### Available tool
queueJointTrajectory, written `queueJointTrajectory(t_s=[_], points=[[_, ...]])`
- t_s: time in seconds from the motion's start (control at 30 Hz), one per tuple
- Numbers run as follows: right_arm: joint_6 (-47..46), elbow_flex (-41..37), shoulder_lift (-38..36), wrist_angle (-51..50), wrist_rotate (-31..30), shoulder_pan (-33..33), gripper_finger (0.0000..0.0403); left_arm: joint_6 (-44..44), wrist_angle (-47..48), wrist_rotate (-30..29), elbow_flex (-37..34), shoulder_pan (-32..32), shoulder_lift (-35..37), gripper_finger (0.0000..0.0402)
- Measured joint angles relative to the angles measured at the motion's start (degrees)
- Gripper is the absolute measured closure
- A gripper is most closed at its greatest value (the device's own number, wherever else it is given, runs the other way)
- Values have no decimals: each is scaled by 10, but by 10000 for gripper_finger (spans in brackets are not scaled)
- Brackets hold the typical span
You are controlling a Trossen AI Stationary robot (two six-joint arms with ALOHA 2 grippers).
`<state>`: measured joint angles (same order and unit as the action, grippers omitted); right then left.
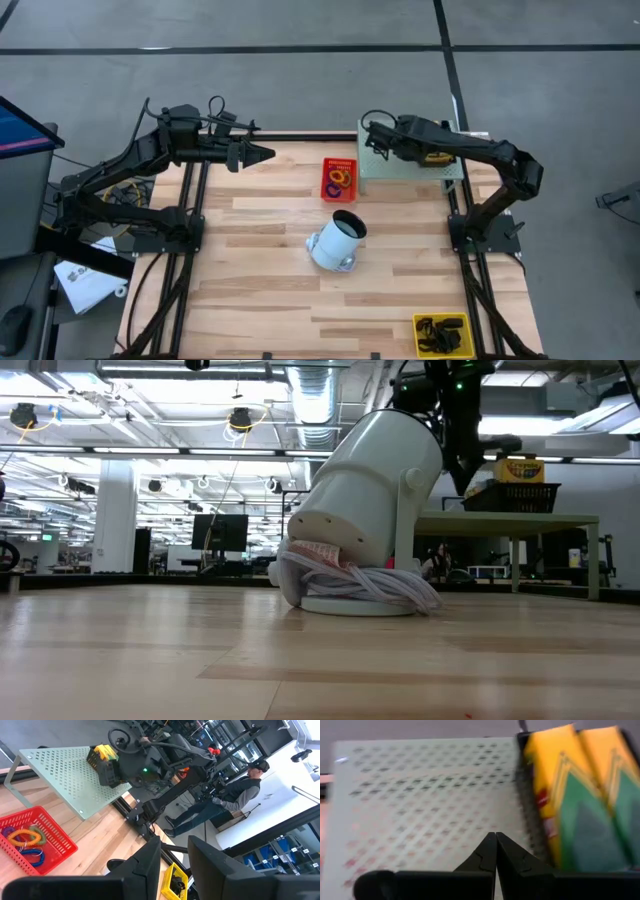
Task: Pick & Place Office Desk Supplies
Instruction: Put the yellow bin on the shelf
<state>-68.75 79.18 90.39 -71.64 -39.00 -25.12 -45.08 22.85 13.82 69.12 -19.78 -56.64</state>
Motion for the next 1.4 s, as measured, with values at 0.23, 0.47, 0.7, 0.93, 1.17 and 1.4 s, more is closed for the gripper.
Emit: queueJointTrajectory(t_s=[0.23,0.47,0.7,0.93,1.17,1.4], points=[[13,31,0,59,5,70,403,0,0,0,0,0,0,308],[139,64,0,226,85,154,403,0,4,35,0,0,0,308],[110,90,0,251,245,268,403,8,69,71,0,21,0,308],[-41,90,-5,195,282,421,403,41,97,71,0,61,0,308],[-59,90,-69,158,282,585,403,41,97,71,0,92,0,308],[-89,90,-149,77,303,687,398,12,97,22,0,157,0,308]])
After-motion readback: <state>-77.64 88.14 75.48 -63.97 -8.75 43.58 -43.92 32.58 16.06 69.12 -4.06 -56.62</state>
